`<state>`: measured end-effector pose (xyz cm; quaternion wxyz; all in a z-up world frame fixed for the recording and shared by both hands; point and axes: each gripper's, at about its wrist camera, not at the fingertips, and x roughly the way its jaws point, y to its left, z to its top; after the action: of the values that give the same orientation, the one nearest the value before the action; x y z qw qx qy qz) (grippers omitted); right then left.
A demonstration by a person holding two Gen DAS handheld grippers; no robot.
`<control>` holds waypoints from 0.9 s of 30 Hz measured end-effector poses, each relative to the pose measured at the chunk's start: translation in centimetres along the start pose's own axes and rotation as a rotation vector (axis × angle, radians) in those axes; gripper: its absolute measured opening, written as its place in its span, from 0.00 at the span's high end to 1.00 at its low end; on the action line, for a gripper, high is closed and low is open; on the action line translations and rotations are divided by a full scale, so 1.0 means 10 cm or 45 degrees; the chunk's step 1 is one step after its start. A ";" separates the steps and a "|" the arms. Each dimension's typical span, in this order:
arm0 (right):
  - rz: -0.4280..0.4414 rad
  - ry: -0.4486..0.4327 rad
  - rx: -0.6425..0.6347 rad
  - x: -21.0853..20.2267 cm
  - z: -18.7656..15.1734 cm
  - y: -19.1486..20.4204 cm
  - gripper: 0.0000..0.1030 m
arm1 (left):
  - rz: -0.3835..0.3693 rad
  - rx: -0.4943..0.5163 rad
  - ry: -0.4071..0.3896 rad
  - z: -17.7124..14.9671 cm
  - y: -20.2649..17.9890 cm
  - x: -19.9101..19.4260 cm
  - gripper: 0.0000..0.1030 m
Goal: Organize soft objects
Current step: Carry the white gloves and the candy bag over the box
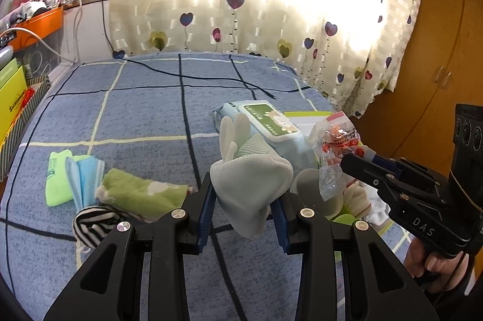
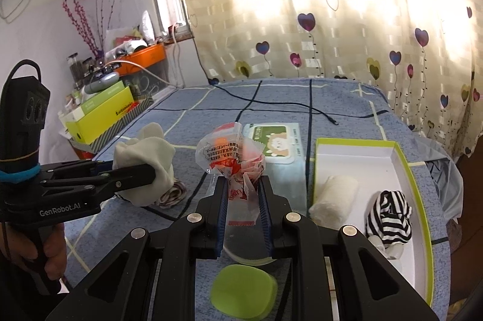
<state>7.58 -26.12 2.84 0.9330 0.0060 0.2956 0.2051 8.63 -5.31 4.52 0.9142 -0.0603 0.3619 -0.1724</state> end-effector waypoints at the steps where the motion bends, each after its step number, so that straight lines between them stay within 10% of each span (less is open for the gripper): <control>1: -0.003 -0.001 0.004 -0.01 -0.01 -0.02 0.82 | -0.004 0.006 0.000 0.01 -0.03 0.01 0.65; 27: -0.108 -0.039 0.099 -0.25 -0.10 -0.56 0.82 | -0.115 0.122 0.012 0.19 -0.62 0.25 0.65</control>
<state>7.32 -32.29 2.66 0.9444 0.0330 0.2890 0.1536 9.88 -12.05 5.79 0.9055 -0.0321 0.3545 -0.2310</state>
